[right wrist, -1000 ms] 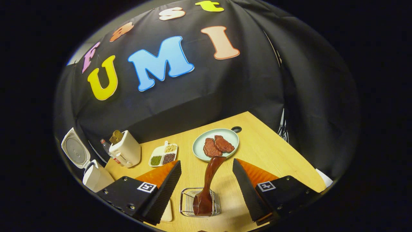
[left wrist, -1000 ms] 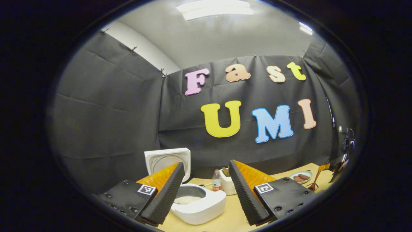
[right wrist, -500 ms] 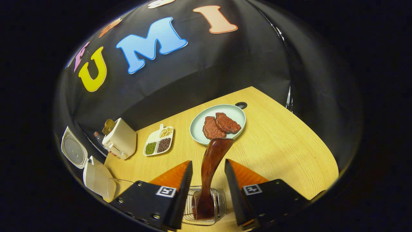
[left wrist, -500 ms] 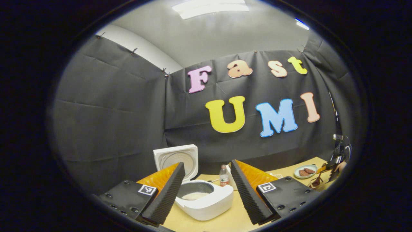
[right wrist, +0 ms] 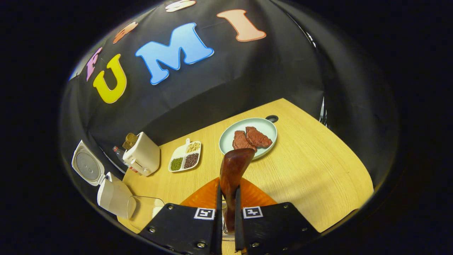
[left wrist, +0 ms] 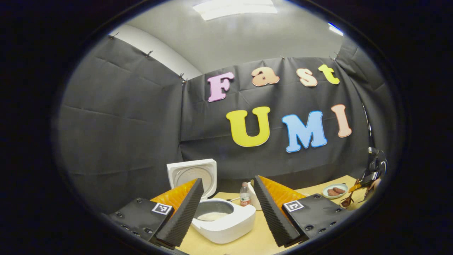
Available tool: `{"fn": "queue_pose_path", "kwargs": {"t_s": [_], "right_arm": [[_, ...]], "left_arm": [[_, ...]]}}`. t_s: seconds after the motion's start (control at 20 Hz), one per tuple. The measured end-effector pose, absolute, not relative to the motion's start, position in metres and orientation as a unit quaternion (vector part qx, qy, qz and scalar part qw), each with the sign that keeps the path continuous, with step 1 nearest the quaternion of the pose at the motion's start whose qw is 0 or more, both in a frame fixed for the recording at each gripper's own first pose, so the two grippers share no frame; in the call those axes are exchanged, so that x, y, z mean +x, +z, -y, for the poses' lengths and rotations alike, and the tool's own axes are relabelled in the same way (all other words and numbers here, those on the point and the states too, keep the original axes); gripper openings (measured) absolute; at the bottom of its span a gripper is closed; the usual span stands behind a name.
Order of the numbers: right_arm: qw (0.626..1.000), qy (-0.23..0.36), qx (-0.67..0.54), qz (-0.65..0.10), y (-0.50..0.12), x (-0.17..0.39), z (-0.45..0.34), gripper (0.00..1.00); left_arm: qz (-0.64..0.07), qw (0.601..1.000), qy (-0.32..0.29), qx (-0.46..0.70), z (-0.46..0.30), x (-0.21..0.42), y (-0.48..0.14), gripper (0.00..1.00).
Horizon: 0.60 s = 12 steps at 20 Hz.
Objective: Close the left gripper, press the button to open the rice cooker; take a wooden spoon from the chopstick holder with the right hand, scoop a spoonful of rice and pour it into the rice cooker, then put the wooden spoon back into the chopstick holder.
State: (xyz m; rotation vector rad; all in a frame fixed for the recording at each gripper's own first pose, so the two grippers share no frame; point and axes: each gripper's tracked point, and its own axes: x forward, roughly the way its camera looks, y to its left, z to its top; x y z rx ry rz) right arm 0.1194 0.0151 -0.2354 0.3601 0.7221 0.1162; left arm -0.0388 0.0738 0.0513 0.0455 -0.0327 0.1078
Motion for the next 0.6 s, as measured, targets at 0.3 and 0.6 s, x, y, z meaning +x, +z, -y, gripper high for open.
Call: {"fn": "queue_pose_path", "kwargs": {"t_s": [0.3, 0.6], "right_arm": [[0.931, 0.071, 0.161, -0.320, -0.183, 0.103, -0.021, 0.14], [0.938, 0.104, 0.162, -0.288, -0.135, 0.092, -0.060, 0.14]], "left_arm": [[0.023, 0.999, 0.039, 0.004, -0.084, -0.029, 0.044, 0.96], [0.026, 0.999, 0.036, -0.008, -0.104, -0.023, 0.037, 0.98]]}}
